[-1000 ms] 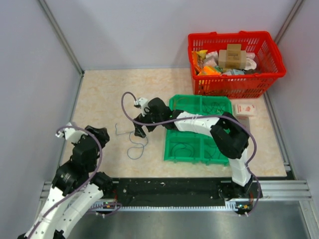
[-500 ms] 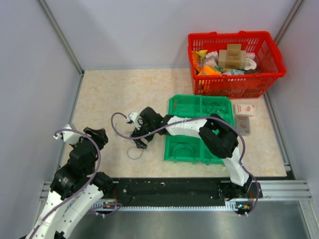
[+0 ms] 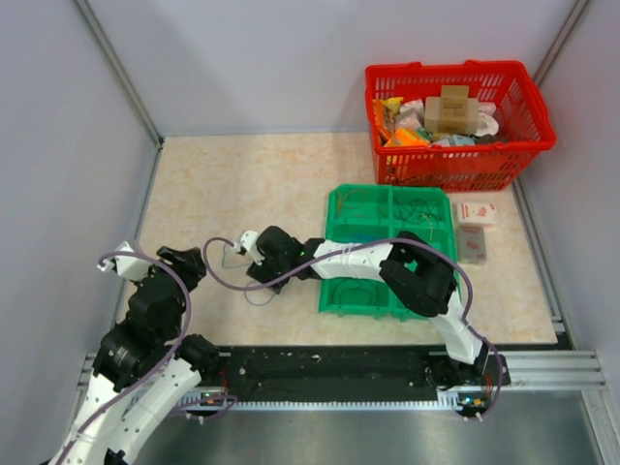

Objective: Untangle the cables

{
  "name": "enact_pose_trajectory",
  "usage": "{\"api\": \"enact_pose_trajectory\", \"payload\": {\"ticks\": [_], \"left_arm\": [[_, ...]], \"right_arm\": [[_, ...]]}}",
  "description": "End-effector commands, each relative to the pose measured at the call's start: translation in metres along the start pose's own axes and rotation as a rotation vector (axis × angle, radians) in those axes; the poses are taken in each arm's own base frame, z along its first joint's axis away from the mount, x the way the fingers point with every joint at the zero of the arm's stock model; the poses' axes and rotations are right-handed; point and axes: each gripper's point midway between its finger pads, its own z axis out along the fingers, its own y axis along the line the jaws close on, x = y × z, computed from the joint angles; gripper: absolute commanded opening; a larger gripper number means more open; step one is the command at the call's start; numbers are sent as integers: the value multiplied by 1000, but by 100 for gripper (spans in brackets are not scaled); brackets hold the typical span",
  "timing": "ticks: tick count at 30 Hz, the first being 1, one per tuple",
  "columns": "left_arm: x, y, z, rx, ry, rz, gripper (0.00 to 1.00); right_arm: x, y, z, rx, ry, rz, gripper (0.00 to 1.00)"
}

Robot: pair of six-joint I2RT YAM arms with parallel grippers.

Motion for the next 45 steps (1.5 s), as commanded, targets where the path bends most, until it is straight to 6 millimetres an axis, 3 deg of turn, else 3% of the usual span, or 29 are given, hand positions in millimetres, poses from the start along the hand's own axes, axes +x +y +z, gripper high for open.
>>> {"api": "enact_pose_trajectory", "payload": {"ticks": [1,5,9,14,16,19,23,36,41,45], "left_arm": [[-20,-5,-5,5,-50,-1,59],[-27,-5,-6,2,-67,7,59],[-26,-5,-6,0,-67,10,59],[-24,-6,-5,1,-59,9,59],[-25,-6,-6,2,-63,9,59],[-26,-5,-6,-3,-66,13,59],[-23,-5,-4,-2,-61,16,59],[-4,-20,11,26,-5,28,59],[0,-28,14,43,13,36,58],[2,-32,17,52,23,39,59]], "right_arm": [[40,-10,7,119,127,15,50],[39,-29,-1,246,124,11,28],[23,-39,-12,301,87,11,1],[-18,-30,-39,228,-62,52,0],[-39,-30,-60,208,-152,94,0],[-65,-34,-101,154,-281,215,0],[-97,-43,-172,114,-450,284,0],[-79,-91,-317,274,-547,412,0],[-52,-107,-349,419,-507,433,0],[-29,-116,-354,477,-479,451,0]]}}
